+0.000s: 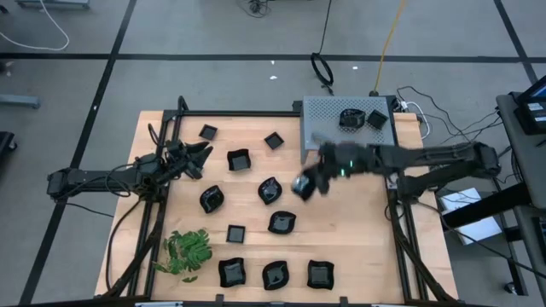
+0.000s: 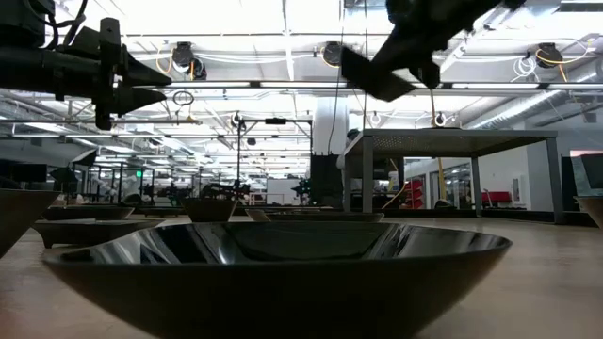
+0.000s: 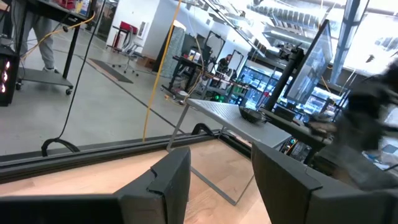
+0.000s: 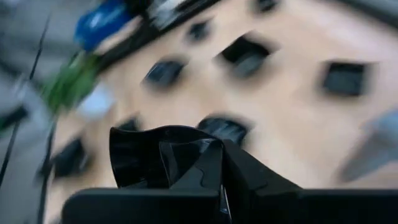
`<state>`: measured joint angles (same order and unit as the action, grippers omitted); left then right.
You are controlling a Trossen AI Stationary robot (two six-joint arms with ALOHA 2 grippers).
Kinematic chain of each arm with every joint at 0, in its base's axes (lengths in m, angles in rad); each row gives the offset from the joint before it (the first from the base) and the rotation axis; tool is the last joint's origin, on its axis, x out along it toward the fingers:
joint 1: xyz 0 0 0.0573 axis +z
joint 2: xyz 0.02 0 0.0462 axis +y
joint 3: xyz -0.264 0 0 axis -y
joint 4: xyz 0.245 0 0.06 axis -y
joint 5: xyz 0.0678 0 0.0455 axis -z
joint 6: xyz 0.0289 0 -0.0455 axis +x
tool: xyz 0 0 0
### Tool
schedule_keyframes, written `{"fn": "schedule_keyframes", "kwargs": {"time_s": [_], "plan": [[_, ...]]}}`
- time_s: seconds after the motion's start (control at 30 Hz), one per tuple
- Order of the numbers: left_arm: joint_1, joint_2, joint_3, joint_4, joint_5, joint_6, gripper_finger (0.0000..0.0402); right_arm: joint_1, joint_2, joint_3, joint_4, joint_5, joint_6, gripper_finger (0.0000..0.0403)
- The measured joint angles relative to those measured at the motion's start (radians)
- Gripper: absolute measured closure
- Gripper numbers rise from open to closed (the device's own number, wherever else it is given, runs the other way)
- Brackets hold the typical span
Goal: Pick & Place Mini shaped plates
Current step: Put the black distorted square plate on the shelf
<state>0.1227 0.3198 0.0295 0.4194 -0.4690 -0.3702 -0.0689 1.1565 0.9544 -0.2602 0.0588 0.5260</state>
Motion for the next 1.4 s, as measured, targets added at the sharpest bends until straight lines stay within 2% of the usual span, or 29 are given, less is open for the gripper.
{"fn": "schedule_keyframes", "kwargs": {"time_s": [0.13,0.23,0.53,0.7,0.9,1.13,1.27,1.4], "plan": [[0.0,0.0,0.0,0.0,0.0,0.0,0.0229,-0.192,-0.004,0.055,-0.042,-0.016,-0.002,0.0403],[0.0,0.0,0.0,0.0,0.0,0.0,0.0229,-0.316,0.009,0.136,-0.117,-0.072,-0.06,0.0403],[0.0,0.0,0.0,0.0,0.0,0.0,0.0229,-0.59,0.137,0.337,-0.487,-0.09,-0.247,0.0403],[0.0,0.0,0.0,0.0,0.0,0.0,0.0229,-0.649,0.188,0.346,-0.452,-0.146,-0.34,0.0403],[0.0,0.0,0.0,0.0,0.0,0.0,0.0229,-0.682,0.226,0.346,-0.418,-0.142,-0.434,0.0403],[0.0,0.0,0.0,0.0,0.0,0.0,0.0229,-0.692,0.232,0.347,-0.372,-0.139,-0.472,0.0401],[0.0,0.0,0.0,0.0,0.0,0.0,0.0229,-0.692,0.232,0.347,-0.354,-0.138,-0.489,0.0381],[0.0,0.0,0.0,0.0,0.0,0.0,0.0229,-0.692,0.232,0.346,-0.337,-0.138,-0.49,0.0343]]}}
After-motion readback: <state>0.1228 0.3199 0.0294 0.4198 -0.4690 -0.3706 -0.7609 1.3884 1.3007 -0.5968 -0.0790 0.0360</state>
